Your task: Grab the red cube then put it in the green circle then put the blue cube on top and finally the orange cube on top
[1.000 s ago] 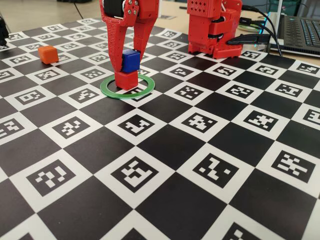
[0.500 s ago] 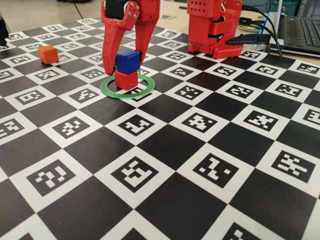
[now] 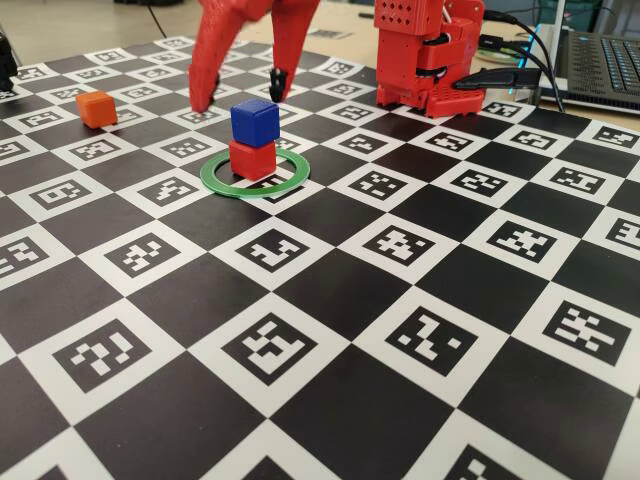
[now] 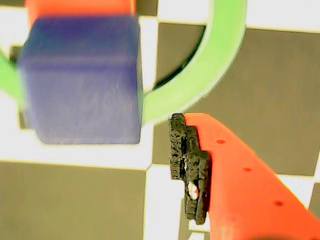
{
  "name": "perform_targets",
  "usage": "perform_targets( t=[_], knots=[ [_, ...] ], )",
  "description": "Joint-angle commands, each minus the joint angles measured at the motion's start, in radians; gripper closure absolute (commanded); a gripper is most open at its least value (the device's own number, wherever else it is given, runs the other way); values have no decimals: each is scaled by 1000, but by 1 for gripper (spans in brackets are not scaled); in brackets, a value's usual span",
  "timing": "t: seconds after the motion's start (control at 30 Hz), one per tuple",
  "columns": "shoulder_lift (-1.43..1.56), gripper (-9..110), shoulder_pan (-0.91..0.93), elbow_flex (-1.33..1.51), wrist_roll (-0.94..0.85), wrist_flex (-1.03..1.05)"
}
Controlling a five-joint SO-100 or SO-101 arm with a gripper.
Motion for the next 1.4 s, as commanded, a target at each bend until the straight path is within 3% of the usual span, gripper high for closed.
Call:
perform_targets(
  t=[0.0, 0.3, 0.93, 1.37],
  knots=[
    [80, 52, 23, -206, -20, 126],
    [25, 52, 118, -485, -126, 279],
    [-388, 52, 523, -900, -472, 314],
    [-758, 52, 646, -1210, -555, 301]
  ],
)
